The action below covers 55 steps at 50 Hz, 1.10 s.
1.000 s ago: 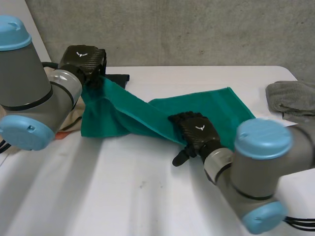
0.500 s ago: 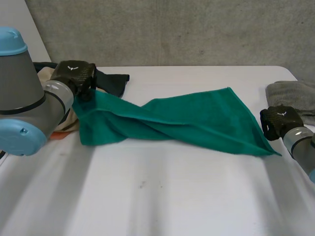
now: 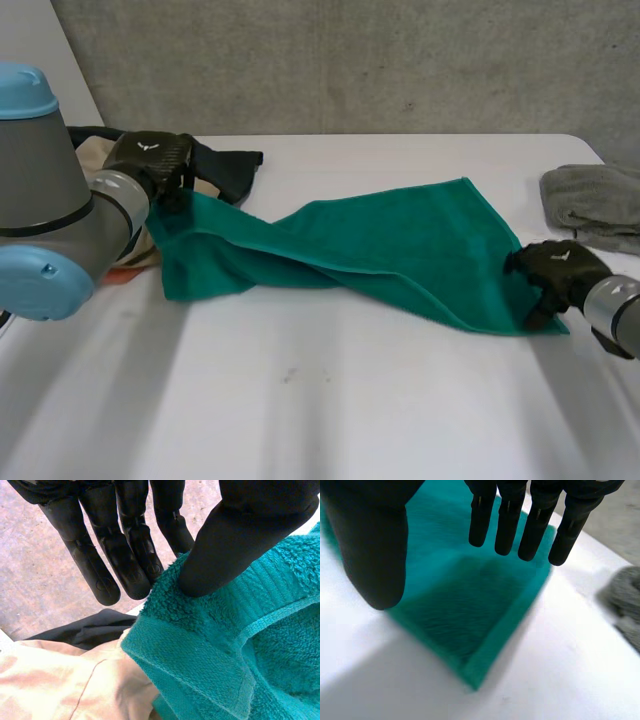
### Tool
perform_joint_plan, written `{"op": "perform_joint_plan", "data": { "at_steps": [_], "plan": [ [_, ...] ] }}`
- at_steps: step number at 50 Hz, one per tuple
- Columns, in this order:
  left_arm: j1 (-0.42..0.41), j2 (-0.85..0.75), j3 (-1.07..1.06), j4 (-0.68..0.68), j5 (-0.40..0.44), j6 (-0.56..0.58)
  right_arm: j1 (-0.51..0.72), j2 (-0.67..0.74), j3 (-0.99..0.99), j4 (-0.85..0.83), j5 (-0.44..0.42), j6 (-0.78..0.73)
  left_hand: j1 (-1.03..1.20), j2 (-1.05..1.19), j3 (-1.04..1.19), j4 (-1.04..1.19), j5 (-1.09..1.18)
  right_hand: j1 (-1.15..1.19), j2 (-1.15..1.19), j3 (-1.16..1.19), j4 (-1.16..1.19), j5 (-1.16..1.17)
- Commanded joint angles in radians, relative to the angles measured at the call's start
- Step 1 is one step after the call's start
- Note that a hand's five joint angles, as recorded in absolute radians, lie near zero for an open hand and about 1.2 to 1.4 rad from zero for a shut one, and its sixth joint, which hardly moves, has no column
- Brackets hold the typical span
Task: Fold the laundry.
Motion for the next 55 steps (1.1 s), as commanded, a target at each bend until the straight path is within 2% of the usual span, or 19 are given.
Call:
{"op": "perform_joint_plan", "data": {
  "at_steps": [1, 14, 33, 48, 51, 52, 55],
  "plan": [
    [0.006, -0.06, 0.051, -0.002, -0.003, -0.001, -0.011, -0.024, 0.081, -0.01, -0.072, -0.079, 0.254, 0.198, 0.201, 0.195, 0.218, 0.021, 0.036, 0.033, 0.038, 0.062],
    [0.009, -0.086, 0.062, 0.001, -0.003, -0.001, -0.017, 0.049, 0.04, -0.096, -0.063, -0.156, 0.254, 0.198, 0.201, 0.195, 0.218, 0.208, 0.224, 0.221, 0.226, 0.25],
    [0.02, -0.098, 0.07, 0.001, -0.004, 0.002, -0.009, 0.131, -0.028, -0.154, -0.057, -0.159, 0.254, 0.198, 0.201, 0.195, 0.218, 0.311, 0.327, 0.323, 0.329, 0.352],
    [0.023, -0.093, 0.065, -0.002, -0.003, 0.001, -0.003, 0.187, -0.128, -0.174, -0.014, -0.159, 0.254, 0.198, 0.201, 0.195, 0.218, 0.417, 0.432, 0.429, 0.434, 0.458],
    [0.023, -0.093, 0.059, -0.002, -0.003, -0.001, -0.003, 0.212, -0.16, -0.172, -0.002, -0.159, 0.254, 0.198, 0.201, 0.195, 0.218, 0.636, 0.652, 0.648, 0.654, 0.677],
    [0.021, -0.093, 0.056, -0.003, -0.003, -0.001, -0.003, 0.221, -0.177, -0.172, 0.003, -0.16, 0.254, 0.198, 0.201, 0.195, 0.218, 0.895, 0.91, 0.907, 0.912, 0.936],
    [0.02, -0.093, 0.05, -0.008, -0.003, -0.002, -0.005, 0.217, -0.197, -0.174, 0.014, -0.159, 0.254, 0.198, 0.201, 0.195, 0.218, 0.897, 0.913, 0.91, 0.915, 0.939]
  ]
}}
